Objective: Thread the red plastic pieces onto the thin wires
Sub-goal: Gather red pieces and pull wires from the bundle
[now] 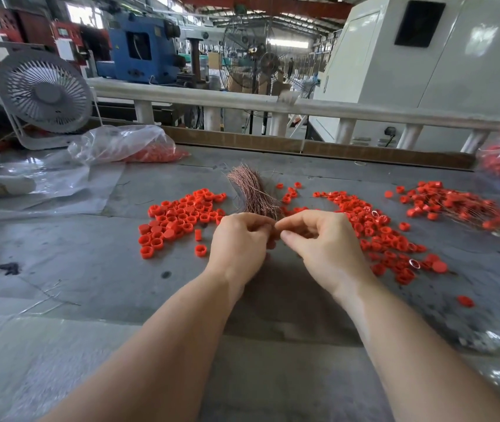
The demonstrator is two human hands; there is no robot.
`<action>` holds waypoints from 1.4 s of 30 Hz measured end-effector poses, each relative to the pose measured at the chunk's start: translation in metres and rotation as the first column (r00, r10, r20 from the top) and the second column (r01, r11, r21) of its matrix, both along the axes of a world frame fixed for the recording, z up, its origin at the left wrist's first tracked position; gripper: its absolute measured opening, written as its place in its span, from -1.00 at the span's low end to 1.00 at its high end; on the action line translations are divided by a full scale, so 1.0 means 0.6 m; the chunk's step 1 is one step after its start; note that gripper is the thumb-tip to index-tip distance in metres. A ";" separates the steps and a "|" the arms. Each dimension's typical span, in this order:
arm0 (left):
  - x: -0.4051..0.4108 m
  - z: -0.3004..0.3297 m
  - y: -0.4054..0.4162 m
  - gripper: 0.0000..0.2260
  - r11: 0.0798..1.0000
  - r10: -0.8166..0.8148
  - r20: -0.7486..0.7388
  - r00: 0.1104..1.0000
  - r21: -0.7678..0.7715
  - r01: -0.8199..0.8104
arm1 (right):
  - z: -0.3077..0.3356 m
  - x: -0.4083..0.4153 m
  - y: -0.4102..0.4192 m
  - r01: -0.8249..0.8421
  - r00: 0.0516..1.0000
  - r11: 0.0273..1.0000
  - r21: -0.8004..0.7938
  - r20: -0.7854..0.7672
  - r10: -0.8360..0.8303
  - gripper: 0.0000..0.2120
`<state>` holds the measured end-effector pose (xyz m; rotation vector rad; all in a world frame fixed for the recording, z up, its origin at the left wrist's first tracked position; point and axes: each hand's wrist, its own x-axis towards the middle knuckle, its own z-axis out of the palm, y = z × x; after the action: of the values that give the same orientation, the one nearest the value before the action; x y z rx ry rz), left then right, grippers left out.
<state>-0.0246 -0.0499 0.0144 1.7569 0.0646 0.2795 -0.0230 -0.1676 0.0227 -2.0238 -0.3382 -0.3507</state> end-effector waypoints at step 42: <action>-0.016 0.025 0.006 -0.81 0.946 -0.107 0.135 0.985 -0.290 0.142 | 0.002 0.006 -0.006 -0.011 0.992 0.994 0.109 0.123 -0.002 -0.85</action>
<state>-0.0341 -0.0463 0.0294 1.4336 -0.0858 0.2653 -0.0195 -0.1711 0.0237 -1.8986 -0.3918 -0.4827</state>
